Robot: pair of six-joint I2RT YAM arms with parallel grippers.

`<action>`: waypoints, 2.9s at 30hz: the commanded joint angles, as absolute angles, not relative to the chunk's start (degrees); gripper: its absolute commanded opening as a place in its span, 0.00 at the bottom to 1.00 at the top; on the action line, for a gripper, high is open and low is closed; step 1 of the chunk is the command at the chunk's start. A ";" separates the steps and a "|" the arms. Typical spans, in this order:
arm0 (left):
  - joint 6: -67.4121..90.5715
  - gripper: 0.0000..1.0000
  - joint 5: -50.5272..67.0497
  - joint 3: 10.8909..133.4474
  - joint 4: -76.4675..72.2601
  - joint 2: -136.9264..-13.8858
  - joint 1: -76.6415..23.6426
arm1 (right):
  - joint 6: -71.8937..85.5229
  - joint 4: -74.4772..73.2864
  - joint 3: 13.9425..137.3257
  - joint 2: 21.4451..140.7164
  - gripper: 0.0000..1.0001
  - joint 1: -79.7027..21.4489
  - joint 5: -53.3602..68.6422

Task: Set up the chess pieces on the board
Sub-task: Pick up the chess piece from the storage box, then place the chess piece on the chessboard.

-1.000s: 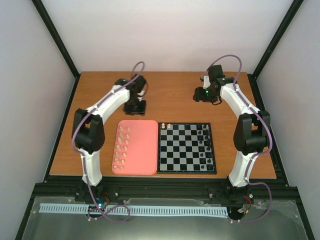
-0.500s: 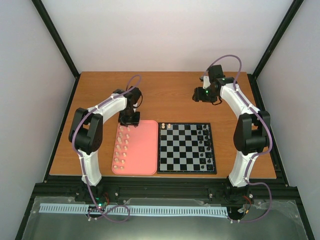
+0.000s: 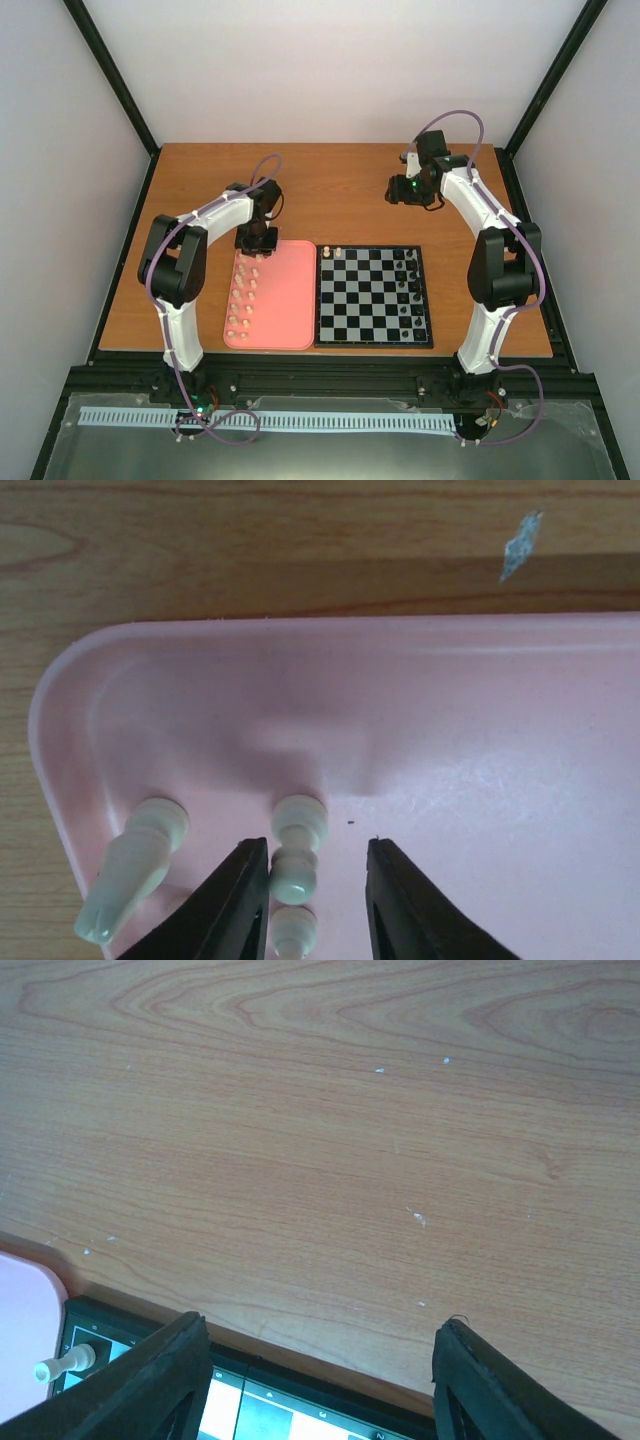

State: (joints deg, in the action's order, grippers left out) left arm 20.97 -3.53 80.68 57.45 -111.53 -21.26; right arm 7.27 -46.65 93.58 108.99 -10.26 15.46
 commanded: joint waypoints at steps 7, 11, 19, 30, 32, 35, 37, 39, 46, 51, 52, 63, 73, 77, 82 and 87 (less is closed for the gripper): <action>21.02 0.24 -3.97 80.14 55.30 -113.93 -20.24 | 6.60 -46.82 93.34 107.00 0.61 -9.85 15.24; 20.71 0.20 -3.54 80.37 55.02 -114.41 -20.04 | 6.59 -46.93 93.43 107.07 0.61 -9.88 15.04; 20.23 0.05 -3.17 82.11 55.91 -115.10 -20.08 | 6.76 -46.83 93.56 107.19 0.61 -9.92 15.03; 19.18 0.01 3.09 84.38 60.93 -110.15 -22.71 | 6.45 -47.34 94.56 107.78 0.61 -9.84 14.65; 18.41 0.01 4.38 87.65 63.49 -109.69 -26.71 | 6.33 -47.66 95.18 108.28 0.61 -9.85 14.47; 17.97 0.01 6.72 93.42 66.55 -110.92 -31.89 | 6.33 -47.77 95.87 108.69 0.61 -9.86 14.26; 18.41 0.01 8.21 96.62 67.29 -112.10 -34.40 | 6.41 -47.73 96.06 108.76 0.61 -9.84 14.27; 18.62 0.01 8.87 99.81 68.05 -113.89 -36.50 | 6.47 -47.74 95.96 108.59 0.61 -9.84 14.10; 16.94 0.01 9.41 106.08 69.60 -117.19 -41.93 | 5.83 -47.82 94.50 107.27 0.61 -9.80 12.20; 16.62 0.01 9.83 106.26 68.29 -119.03 -43.87 | 5.52 -47.55 93.34 106.53 0.61 -9.84 11.29; 16.47 0.01 9.62 106.57 67.98 -119.68 -44.05 | 5.46 -47.55 93.31 106.40 0.61 -9.84 11.18; 16.78 0.01 7.57 112.27 67.08 -127.15 -44.48 | 5.03 -47.64 93.20 105.51 0.61 -9.84 10.33; 17.45 0.01 7.63 114.02 66.28 -130.20 -44.47 | 5.10 -47.29 92.82 105.57 0.61 -9.67 10.34; 17.45 0.01 6.97 113.64 65.47 -130.58 -44.47 | 5.12 -47.13 92.43 105.39 0.62 -9.67 10.36; 17.74 0.01 6.74 113.99 64.70 -131.58 -44.47 | 5.11 -47.02 92.16 105.25 0.62 -9.58 10.18; 17.77 0.01 5.21 114.08 64.16 -132.18 -44.47 | 5.05 -47.11 92.42 105.34 0.62 -9.49 10.19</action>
State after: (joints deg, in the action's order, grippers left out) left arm 17.56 6.87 111.83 65.32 -131.28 -44.01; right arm 5.54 -47.35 92.49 107.50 -10.17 10.92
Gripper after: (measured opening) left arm 0.118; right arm 0.616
